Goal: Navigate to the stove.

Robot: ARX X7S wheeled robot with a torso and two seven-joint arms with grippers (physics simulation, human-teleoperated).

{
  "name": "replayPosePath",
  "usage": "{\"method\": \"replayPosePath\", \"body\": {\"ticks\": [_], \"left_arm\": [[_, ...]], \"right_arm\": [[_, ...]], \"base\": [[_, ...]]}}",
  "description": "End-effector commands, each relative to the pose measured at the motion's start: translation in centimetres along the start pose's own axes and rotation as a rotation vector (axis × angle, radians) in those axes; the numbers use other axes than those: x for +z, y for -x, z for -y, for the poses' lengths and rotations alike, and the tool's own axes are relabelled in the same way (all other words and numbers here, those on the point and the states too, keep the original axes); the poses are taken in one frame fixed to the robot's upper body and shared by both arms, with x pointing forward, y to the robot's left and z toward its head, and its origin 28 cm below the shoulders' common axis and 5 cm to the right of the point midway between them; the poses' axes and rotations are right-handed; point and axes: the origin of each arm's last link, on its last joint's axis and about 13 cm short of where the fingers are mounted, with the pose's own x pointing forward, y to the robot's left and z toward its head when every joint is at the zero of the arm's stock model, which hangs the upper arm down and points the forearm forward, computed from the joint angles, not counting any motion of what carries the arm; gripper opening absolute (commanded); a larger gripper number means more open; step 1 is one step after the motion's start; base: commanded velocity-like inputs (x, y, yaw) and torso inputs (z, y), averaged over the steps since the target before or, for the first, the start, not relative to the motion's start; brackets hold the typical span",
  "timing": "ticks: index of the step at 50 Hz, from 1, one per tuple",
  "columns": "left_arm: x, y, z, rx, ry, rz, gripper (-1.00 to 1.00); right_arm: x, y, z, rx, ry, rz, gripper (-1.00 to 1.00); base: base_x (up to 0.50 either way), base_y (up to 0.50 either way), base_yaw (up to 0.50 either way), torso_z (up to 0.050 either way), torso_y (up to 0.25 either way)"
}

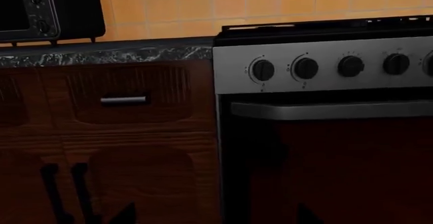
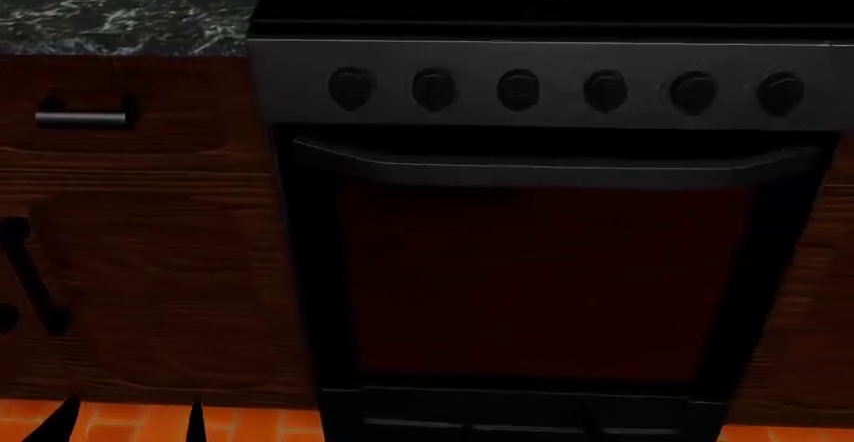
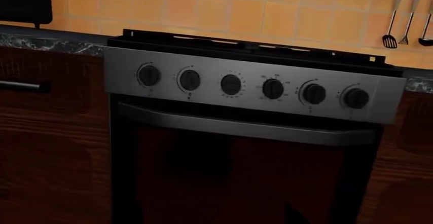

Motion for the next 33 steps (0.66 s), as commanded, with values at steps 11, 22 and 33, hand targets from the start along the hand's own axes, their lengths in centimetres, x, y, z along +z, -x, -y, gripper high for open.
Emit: {"method": "replayPosePath", "body": {"ticks": [11,22,33], "left_arm": [[0.05,0.07,0.00,0.000,0.000,0.000,1.00],[0.02,-0.02,0.03,-0.001,-0.003,-0.001,1.00],[-0.03,-0.14,0.03,0.000,-0.001,-0.001,1.00]], "right_arm": [[0.03,0.04,0.02,-0.009,0.004,0.001,1.00],[0.03,-0.04,0.00,-0.010,0.007,0.003,1.00],[-0.05,-0.20,0.03,-0.014,0.008,0.002,1.00]], "base": [[-0.50,-0.21,0.00,0.000,0.000],[-0.50,-0.20,0.00,0.000,0.000],[-0.26,-0.19,0.00,0.000,0.000]]}}
